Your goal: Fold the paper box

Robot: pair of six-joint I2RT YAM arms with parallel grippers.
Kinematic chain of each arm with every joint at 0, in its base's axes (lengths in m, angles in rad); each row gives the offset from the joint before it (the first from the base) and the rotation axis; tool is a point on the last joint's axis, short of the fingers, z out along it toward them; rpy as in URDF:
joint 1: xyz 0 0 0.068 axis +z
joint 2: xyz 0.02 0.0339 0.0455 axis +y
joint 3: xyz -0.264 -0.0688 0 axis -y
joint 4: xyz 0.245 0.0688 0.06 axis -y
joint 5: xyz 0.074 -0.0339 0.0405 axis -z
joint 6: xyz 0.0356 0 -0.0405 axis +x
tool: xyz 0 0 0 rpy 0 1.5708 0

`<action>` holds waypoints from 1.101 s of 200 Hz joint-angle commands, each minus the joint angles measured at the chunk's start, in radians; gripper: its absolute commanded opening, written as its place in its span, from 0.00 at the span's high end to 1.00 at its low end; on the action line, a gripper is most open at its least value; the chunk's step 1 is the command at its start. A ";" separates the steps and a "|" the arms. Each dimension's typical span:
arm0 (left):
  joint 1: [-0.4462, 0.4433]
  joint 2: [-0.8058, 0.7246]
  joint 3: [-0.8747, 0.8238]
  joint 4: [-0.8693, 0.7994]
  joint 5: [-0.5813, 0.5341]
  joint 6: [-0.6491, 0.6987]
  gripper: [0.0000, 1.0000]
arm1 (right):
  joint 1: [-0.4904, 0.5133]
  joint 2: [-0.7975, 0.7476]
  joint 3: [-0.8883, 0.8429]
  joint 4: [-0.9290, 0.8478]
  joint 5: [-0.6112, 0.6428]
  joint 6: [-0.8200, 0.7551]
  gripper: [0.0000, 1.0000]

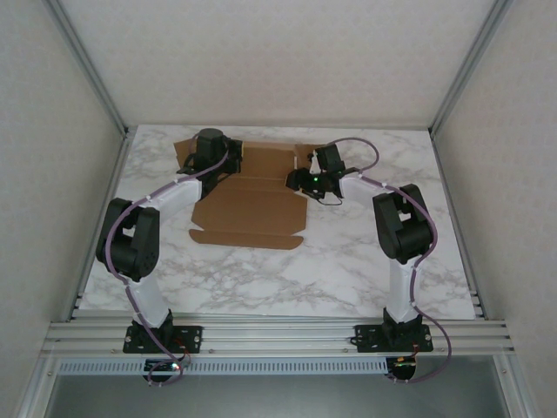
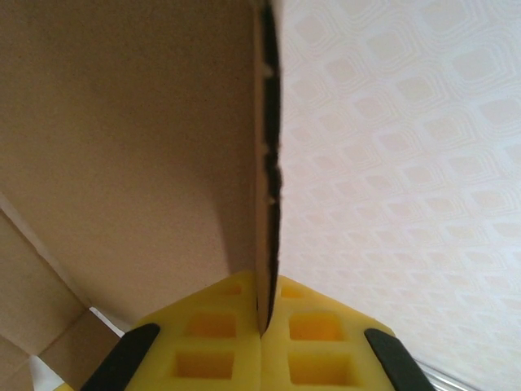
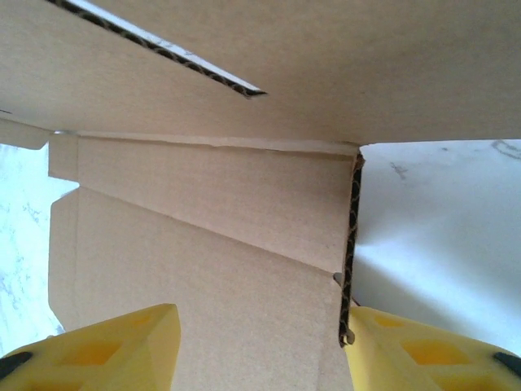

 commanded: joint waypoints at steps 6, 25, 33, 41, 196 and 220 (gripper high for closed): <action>-0.008 -0.002 0.018 -0.006 0.046 -0.016 1.00 | 0.009 0.031 0.073 0.018 -0.024 -0.040 0.44; -0.009 -0.002 0.016 -0.002 0.049 -0.018 1.00 | 0.021 0.055 0.111 -0.019 -0.011 -0.059 0.45; -0.010 -0.001 0.015 -0.001 0.050 -0.019 1.00 | 0.027 0.068 0.128 -0.038 0.002 -0.069 0.45; -0.011 0.000 0.013 0.002 0.051 -0.019 1.00 | 0.035 0.079 0.144 -0.057 0.012 -0.079 0.45; -0.005 -0.010 0.052 -0.058 0.020 -0.033 1.00 | 0.061 -0.196 -0.187 0.168 0.309 -0.181 0.64; -0.006 -0.012 0.088 -0.129 0.003 -0.026 1.00 | 0.057 -0.228 -0.237 0.206 0.310 -0.218 0.70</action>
